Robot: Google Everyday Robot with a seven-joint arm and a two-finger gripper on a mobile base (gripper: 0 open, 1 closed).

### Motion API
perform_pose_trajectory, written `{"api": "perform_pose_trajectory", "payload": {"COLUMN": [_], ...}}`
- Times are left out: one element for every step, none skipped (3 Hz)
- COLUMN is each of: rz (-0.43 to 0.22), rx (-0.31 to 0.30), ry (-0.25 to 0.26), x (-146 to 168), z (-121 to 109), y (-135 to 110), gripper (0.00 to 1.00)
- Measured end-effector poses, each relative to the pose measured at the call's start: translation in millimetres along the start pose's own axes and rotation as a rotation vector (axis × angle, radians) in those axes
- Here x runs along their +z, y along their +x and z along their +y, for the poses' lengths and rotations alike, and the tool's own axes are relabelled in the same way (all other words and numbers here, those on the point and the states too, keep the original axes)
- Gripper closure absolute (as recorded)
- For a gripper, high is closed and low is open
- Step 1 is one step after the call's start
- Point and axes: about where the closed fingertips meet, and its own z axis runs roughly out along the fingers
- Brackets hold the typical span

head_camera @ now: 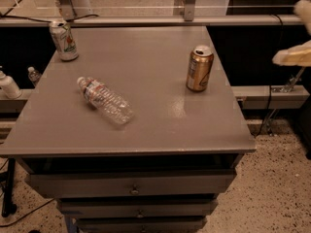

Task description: Place orange can upright

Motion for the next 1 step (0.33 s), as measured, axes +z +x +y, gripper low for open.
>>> {"api": "perform_pose_trajectory", "payload": {"rz": [-0.008], "rx": [-0.028], "ry": [0.013], "x": [-9.2], "z": [-6.9], "y": [-16.1], "gripper": [0.0]}}
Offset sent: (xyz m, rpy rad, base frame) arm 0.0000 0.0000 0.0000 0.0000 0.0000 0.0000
